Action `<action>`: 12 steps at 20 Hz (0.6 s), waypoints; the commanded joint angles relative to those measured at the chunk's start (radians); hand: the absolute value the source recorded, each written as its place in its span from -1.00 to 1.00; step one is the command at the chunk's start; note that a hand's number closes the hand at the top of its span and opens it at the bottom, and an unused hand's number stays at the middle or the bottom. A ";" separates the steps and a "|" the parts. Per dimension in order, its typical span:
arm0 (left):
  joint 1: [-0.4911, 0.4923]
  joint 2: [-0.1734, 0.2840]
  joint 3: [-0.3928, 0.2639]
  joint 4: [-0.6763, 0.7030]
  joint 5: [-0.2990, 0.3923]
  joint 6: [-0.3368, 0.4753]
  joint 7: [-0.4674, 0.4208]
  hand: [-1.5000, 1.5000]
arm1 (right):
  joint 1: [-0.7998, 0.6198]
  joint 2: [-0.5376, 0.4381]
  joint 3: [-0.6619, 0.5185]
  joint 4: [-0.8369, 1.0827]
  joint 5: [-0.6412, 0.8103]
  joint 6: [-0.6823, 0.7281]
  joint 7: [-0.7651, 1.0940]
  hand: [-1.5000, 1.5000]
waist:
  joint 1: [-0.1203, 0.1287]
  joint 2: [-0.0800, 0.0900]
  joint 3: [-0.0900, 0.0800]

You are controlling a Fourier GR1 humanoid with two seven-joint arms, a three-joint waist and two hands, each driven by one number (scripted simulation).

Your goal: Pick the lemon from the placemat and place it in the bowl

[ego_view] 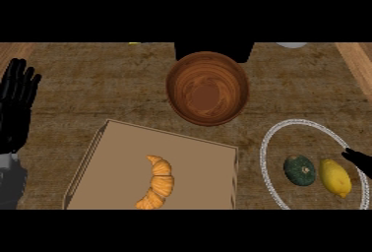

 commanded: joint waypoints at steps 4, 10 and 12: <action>-0.037 -0.018 0.017 0.057 -0.019 -0.029 -0.019 0.00 | -0.079 0.061 -0.005 0.116 0.068 -0.005 -0.133 -1.00 | -0.003 0.000 0.000; -0.040 -0.003 0.057 0.044 -0.021 -0.043 0.009 0.00 | -0.026 0.076 -0.036 0.134 0.148 -0.012 -0.192 -1.00 | -0.006 0.000 0.000; -0.037 -0.005 0.056 -0.008 -0.015 -0.043 0.030 0.00 | -0.093 0.154 0.049 0.153 0.211 -0.018 -0.099 -1.00 | 0.000 0.000 0.000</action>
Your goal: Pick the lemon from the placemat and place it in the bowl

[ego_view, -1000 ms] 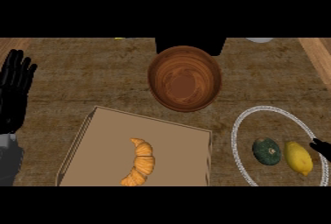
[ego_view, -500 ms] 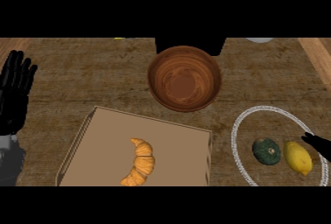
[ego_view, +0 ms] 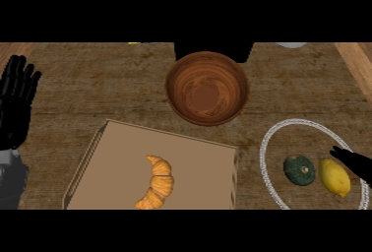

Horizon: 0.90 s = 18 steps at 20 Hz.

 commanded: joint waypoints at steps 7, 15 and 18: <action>-0.037 -0.031 0.006 0.018 -0.043 0.011 0.016 0.00 | -0.080 0.063 -0.005 0.145 0.118 -0.010 -0.061 -1.00 | 0.000 0.000 0.000; -0.107 -0.034 0.018 0.121 -0.046 -0.015 -0.008 0.00 | -0.182 0.108 -0.007 0.333 0.187 -0.059 -0.049 -1.00 | -0.001 0.002 0.000; 0.031 -0.023 0.032 -0.034 -0.025 -0.059 0.000 0.00 | -0.195 0.142 0.020 0.385 0.252 -0.114 -0.028 -1.00 | 0.006 0.000 0.001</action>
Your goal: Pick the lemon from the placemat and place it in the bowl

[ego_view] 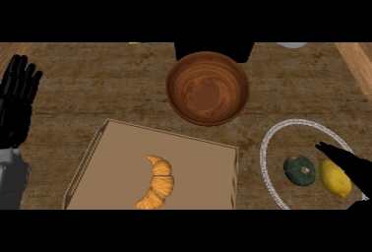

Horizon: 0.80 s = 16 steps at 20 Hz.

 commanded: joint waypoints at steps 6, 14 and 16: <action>0.045 -0.053 -0.018 -0.048 -0.044 0.036 -0.015 0.00 | 0.014 0.019 -0.033 0.077 0.027 -0.165 -0.154 1.00 | -0.003 -0.001 0.000; 0.034 -0.011 0.017 -0.037 -0.025 0.004 -0.004 0.00 | 0.081 0.097 -0.132 0.070 0.065 -0.182 0.129 1.00 | -0.034 -0.006 -0.002; 0.036 0.005 0.050 -0.031 -0.004 0.009 0.017 0.00 | 0.154 0.113 -0.215 0.065 0.065 -0.183 0.257 1.00 | -0.070 -0.011 -0.005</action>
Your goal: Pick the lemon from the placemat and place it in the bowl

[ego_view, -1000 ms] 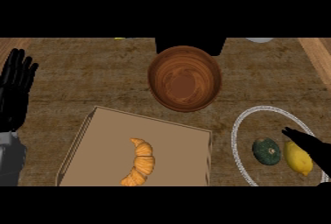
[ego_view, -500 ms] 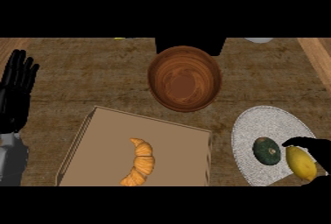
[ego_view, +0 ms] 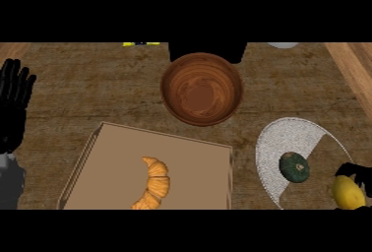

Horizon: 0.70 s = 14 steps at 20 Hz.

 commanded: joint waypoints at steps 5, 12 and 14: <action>-0.004 -0.007 -0.004 -0.006 -0.021 0.029 0.014 0.00 | 0.274 0.188 -0.121 -0.267 0.026 -0.062 0.396 1.00 | -0.032 0.003 0.012; 0.020 -0.031 -0.024 -0.042 -0.022 0.028 0.019 0.00 | 0.555 0.309 -0.084 -0.757 0.121 -0.089 0.509 1.00 | -0.004 0.006 0.014; -0.028 -0.007 -0.013 -0.014 -0.014 0.016 0.039 0.00 | 0.518 0.334 -0.080 -0.874 0.126 -0.027 0.596 1.00 | 0.007 0.010 0.015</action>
